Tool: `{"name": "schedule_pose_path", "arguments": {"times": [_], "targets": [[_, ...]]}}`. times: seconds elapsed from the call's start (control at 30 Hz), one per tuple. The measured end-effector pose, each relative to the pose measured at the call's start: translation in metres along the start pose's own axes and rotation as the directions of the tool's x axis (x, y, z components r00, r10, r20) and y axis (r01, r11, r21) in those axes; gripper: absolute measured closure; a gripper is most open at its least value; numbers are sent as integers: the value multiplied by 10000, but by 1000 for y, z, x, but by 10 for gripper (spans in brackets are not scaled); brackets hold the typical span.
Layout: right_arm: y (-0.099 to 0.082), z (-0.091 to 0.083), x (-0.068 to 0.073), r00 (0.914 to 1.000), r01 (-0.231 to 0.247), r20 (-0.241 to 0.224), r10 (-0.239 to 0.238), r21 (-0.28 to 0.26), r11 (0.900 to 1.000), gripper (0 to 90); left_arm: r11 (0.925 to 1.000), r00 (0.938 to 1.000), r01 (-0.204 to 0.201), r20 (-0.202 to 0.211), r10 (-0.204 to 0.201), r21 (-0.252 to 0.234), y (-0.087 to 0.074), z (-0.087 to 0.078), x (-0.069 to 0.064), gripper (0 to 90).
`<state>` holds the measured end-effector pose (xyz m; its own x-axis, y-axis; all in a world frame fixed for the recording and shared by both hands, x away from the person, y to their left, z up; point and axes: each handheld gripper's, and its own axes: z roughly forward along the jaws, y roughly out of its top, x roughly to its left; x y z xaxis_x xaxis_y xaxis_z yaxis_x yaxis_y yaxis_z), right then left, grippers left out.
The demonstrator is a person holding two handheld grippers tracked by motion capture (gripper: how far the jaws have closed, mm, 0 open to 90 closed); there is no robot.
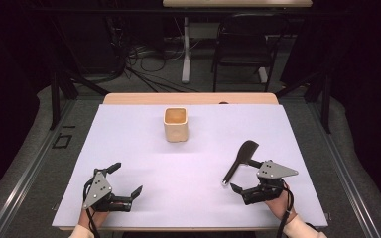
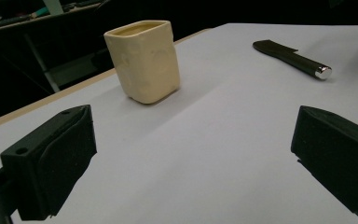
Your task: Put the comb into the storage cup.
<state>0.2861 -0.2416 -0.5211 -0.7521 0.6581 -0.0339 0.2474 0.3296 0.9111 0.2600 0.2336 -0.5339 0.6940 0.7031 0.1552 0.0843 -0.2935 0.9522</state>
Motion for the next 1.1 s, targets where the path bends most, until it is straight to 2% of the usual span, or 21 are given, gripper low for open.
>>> {"name": "schedule_pose_path", "arguments": {"times": [0.17, 0.53, 0.7, 1.1], "targets": [[3, 9, 1, 9999, 141, -62, -140, 154, 9998, 0, 10000, 10000, 8, -12, -8, 99, 0, 1, 1, 0], [8, 27, -2, 9997, 137, -218, -128, 413, 9991, 0, 9999, 10000, 50, 0, -50, 120, -1, 2, 0, 0], [10, 34, -3, 9987, 179, -489, -158, 423, 9989, 0, 9999, 10000, 14, 46, -15, 159, -1, 3, -1, 0], [16, 52, -4, 9974, 264, -693, -219, 640, 9976, 0, 9999, 10000, -21, 78, 20, 126, 0, 3, -1, 0]]}}
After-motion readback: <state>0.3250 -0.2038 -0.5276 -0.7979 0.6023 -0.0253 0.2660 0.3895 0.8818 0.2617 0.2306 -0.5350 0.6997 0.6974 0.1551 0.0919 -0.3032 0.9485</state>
